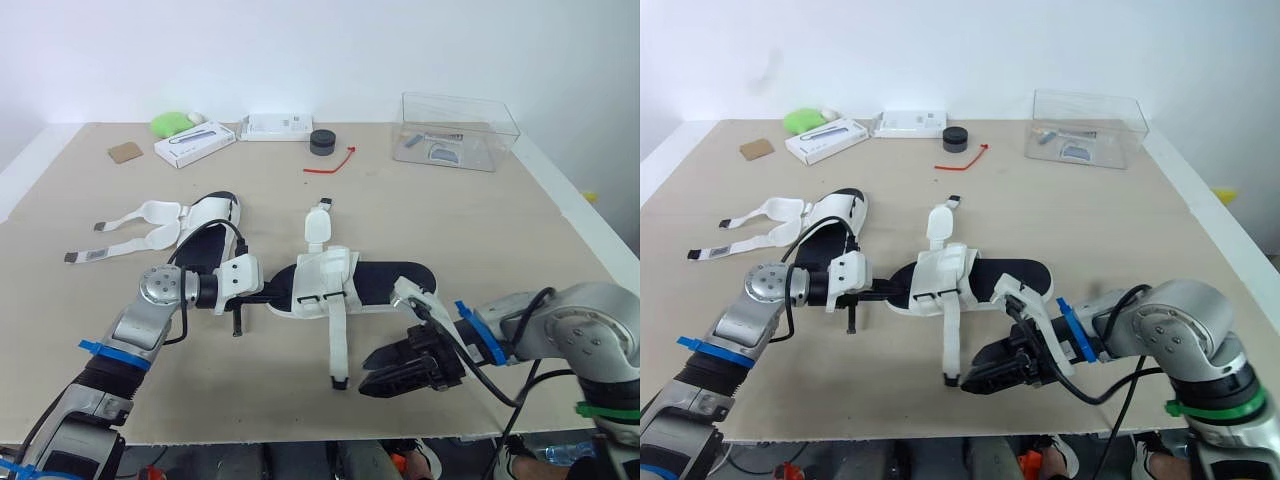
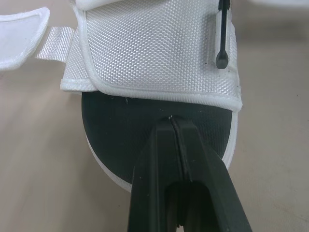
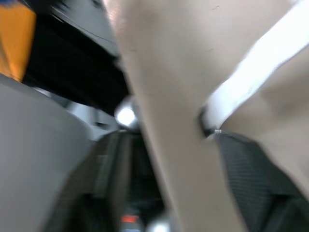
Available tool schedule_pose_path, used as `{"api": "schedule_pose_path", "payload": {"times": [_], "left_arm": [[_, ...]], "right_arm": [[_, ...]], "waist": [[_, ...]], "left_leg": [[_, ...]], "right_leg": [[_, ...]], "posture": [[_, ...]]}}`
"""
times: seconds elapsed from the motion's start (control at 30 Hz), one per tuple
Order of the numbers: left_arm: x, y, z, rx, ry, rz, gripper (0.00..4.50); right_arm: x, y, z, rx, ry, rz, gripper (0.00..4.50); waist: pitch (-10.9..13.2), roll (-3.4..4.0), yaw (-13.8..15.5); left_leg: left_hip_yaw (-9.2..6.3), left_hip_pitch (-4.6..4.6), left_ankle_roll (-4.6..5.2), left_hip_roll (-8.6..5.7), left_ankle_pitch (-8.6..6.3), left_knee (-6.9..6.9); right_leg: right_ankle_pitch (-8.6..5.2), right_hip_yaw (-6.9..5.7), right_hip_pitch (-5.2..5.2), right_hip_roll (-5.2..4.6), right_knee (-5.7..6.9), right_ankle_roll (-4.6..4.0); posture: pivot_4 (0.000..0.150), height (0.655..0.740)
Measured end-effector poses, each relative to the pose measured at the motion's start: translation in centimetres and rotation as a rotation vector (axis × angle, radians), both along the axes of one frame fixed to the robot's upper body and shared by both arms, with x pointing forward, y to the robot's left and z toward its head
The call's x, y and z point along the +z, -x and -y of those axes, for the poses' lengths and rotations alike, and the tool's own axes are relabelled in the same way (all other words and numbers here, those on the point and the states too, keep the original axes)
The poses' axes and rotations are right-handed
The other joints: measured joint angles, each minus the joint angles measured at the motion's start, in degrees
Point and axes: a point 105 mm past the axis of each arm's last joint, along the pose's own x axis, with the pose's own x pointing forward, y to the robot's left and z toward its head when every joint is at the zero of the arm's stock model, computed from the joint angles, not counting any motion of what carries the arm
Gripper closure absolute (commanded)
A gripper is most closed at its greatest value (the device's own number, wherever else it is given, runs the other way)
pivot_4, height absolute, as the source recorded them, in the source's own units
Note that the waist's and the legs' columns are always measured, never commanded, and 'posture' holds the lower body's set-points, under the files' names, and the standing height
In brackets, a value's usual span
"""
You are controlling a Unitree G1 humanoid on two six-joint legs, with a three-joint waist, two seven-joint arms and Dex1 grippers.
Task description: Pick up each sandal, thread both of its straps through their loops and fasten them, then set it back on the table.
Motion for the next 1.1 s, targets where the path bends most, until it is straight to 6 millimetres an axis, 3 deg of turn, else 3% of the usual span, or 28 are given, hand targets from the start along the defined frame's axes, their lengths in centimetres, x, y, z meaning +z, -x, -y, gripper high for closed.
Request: {"api": "schedule_pose_path", "payload": {"times": [0.07, 0.23, 0.4, 0.63, 0.83, 1.07, 1.1], "left_arm": [[-0.1, 0.0, 0.0, -0.002, -0.001, -0.003, 4.5], [-0.1, -0.2, -0.1, -0.001, -0.002, -0.004, 4.5], [-0.1, -0.3, 0.1, -0.007, 0.0, -0.001, 4.5], [-0.2, -0.3, 0.1, 0.007, 0.014, -0.025, 4.5], [-0.2, -0.3, 0.0, 0.017, 0.018, -0.038, 4.5], [-0.2, -0.2, 0.0, 0.014, 0.02, -0.038, 4.5], [-0.2, -0.1, 0.0, 0.017, 0.031, -0.047, 4.5]], "right_arm": [[0.3, -1.0, 0.3, 0.067, 0.003, 0.185, 0.04], [2.6, -2.9, -1.2, 0.406, -0.088, 0.815, 0.04], [1.7, -2.9, -1.4, 0.756, -0.066, 1.25, 0.04], [-2.0, -2.9, -0.6, 1.051, -0.005, 1.501, 0.04], [-1.2, -3.0, -2.6, 1.128, -0.079, 1.659, 0.04], [-1.4, -3.5, -3.4, 1.123, -0.081, 1.634, 0.04], [-1.5, -3.6, -3.5, 1.126, -0.079, 1.625, 0.59]], "waist": [[0.0, -0.01, 0.0], [0.0, -0.03, 0.0], [0.0, -0.02, 0.0], [0.0, -0.04, 0.1], [0.0, -0.04, 0.0], [0.0, -0.04, 0.0], [0.0, -0.04, 0.0]], "left_leg": [[0.02, 0.03, 0.0, 0.0, 0.0, 0.0], [0.07, 0.21, 0.0, 0.04, 0.01, 0.02], [0.12, 0.33, -0.01, 0.0, 0.01, 0.04], [0.29, 0.82, -0.02, -0.06, 0.0, -0.07], [0.41, 1.0, -0.02, -0.05, 0.0, -0.1], [0.49, 1.02, -0.01, -0.06, -0.01, -0.16], [0.47, 1.02, -0.01, -0.06, -0.01, -0.16]], "right_leg": [[0.0, 0.01, 0.0, 0.03, 0.0, 0.01], [0.01, 0.05, 0.12, 0.14, 0.03, 0.0], [0.03, 0.07, 0.26, 0.08, 0.02, -0.03], [-0.02, 0.27, 0.57, -0.01, 0.03, -0.13], [0.06, 0.45, 0.64, -0.01, 0.11, -0.64], [0.0, 0.5, 0.62, -0.07, 0.11, -0.76], [-0.01, 0.49, 0.62, -0.07, 0.11, -0.77]], "posture": [[0.15, 0.74], [0.15, 0.74], [0.15, 0.74], [0.15, 0.74], [0.15, 0.74], [0.15, 0.74], [0.15, 0.74]]}}
